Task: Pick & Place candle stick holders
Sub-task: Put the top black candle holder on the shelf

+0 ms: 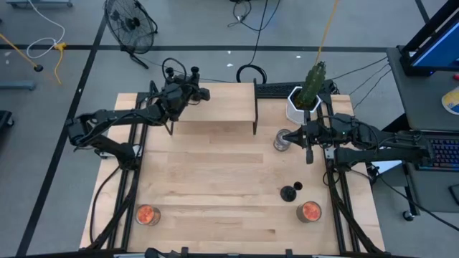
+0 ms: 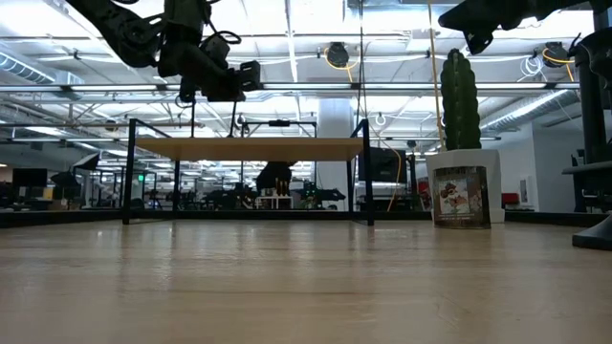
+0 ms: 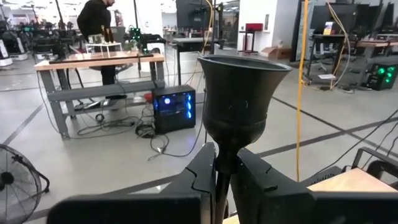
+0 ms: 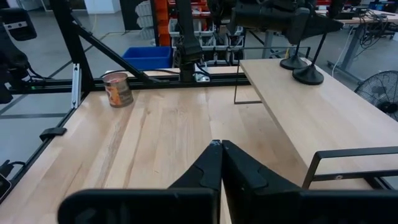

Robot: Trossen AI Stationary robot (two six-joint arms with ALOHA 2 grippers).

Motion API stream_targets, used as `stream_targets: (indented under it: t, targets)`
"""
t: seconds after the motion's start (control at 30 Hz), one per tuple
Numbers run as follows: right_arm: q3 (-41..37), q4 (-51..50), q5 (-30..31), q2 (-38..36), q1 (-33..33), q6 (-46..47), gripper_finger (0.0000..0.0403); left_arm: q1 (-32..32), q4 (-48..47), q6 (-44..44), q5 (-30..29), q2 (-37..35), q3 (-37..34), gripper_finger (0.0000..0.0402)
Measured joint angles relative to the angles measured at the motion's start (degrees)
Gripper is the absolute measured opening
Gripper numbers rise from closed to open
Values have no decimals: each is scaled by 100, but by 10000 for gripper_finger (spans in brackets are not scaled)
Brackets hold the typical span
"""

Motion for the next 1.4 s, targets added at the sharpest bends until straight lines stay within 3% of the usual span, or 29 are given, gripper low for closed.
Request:
stream_targets:
  t: [0.13, 0.4, 1.2, 1.4]
  targets:
    - [0, 0, 1, 0, 0, -4, 0, 0, -11, -51, -1, -1, 0, 28]
    - [0, 0, -1, 2, 0, -13, 0, 20, -274, -53, -171, 0, 0, 78]
    - [0, 0, -1, 2, 0, 18, 0, -103, -254, -20, -395, -4, 0, 78]
    - [0, 0, -3, 2, 1, 13, 0, -103, -251, -103, -364, -4, 0, 121]
